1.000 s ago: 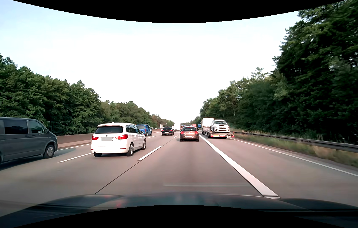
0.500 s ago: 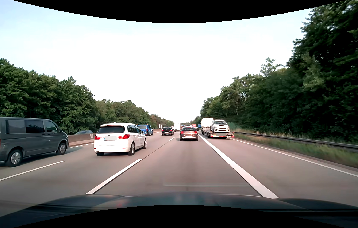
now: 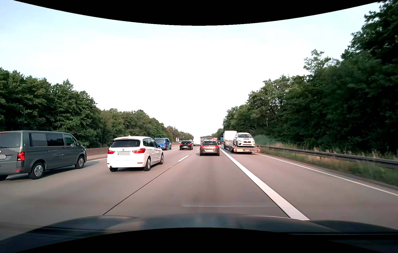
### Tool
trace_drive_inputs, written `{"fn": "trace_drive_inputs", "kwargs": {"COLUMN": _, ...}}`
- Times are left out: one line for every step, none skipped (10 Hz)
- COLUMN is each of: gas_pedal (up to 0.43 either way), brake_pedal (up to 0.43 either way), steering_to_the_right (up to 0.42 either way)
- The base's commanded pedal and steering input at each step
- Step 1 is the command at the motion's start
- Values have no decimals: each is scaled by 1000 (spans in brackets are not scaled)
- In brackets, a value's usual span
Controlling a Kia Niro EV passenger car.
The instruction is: Follow the waypoints while adhering to traffic rules and regulations
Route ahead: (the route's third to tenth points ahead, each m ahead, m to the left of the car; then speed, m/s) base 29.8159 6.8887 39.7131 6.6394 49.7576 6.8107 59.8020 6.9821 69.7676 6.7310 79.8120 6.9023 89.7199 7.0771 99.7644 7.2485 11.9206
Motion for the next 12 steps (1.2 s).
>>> {"fn": "trace_drive_inputs", "kwargs": {"gas_pedal": 110, "brake_pedal": 0, "steering_to_the_right": -4}}
{"fn": "trace_drive_inputs", "kwargs": {"gas_pedal": 110, "brake_pedal": 0, "steering_to_the_right": -4}}
{"fn": "trace_drive_inputs", "kwargs": {"gas_pedal": 110, "brake_pedal": 0, "steering_to_the_right": -4}}
{"fn": "trace_drive_inputs", "kwargs": {"gas_pedal": 110, "brake_pedal": 0, "steering_to_the_right": -4}}
{"fn": "trace_drive_inputs", "kwargs": {"gas_pedal": 110, "brake_pedal": 0, "steering_to_the_right": -4}}
{"fn": "trace_drive_inputs", "kwargs": {"gas_pedal": 110, "brake_pedal": 0, "steering_to_the_right": -3}}
{"fn": "trace_drive_inputs", "kwargs": {"gas_pedal": 110, "brake_pedal": 0, "steering_to_the_right": -4}}
{"fn": "trace_drive_inputs", "kwargs": {"gas_pedal": 110, "brake_pedal": 0, "steering_to_the_right": -4}}
{"fn": "trace_drive_inputs", "kwargs": {"gas_pedal": 110, "brake_pedal": 0, "steering_to_the_right": -4}}
{"fn": "trace_drive_inputs", "kwargs": {"gas_pedal": 110, "brake_pedal": 0, "steering_to_the_right": -4}}
{"fn": "trace_drive_inputs", "kwargs": {"gas_pedal": 110, "brake_pedal": 0, "steering_to_the_right": -4}}
{"fn": "trace_drive_inputs", "kwargs": {"gas_pedal": 110, "brake_pedal": 0, "steering_to_the_right": -4}}
